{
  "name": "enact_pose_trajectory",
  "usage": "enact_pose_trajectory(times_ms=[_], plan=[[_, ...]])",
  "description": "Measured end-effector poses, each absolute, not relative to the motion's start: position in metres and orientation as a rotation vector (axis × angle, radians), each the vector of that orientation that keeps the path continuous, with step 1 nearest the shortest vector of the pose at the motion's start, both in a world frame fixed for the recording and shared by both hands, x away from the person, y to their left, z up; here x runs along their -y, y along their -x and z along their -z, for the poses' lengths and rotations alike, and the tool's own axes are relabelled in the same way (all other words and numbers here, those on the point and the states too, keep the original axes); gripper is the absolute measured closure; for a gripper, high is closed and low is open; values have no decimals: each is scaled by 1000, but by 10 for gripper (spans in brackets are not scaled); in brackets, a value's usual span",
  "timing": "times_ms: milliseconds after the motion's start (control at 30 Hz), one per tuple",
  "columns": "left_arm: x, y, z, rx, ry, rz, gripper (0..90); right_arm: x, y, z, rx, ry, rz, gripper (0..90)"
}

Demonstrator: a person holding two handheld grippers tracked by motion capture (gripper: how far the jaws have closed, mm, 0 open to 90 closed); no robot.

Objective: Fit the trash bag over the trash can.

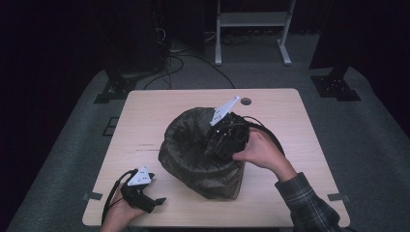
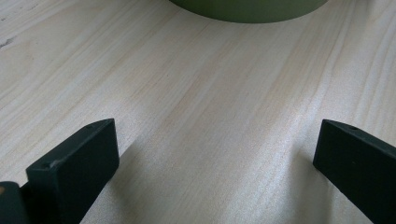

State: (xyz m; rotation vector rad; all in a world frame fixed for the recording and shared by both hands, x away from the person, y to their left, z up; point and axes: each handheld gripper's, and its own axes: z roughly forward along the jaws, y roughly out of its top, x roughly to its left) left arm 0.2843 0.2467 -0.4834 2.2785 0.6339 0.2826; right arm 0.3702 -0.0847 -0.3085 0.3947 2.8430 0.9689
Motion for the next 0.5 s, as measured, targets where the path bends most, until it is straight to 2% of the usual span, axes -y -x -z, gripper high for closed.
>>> enact_pose_trajectory(times_ms=[400,500], plan=[[-247,-284,483,-636,-2278,-283,0,59,-380,320,-3029,-431,-603,3],[-247,-284,483,-636,-2278,-283,0,59,-380,319,-3029,-418,-605,3]])
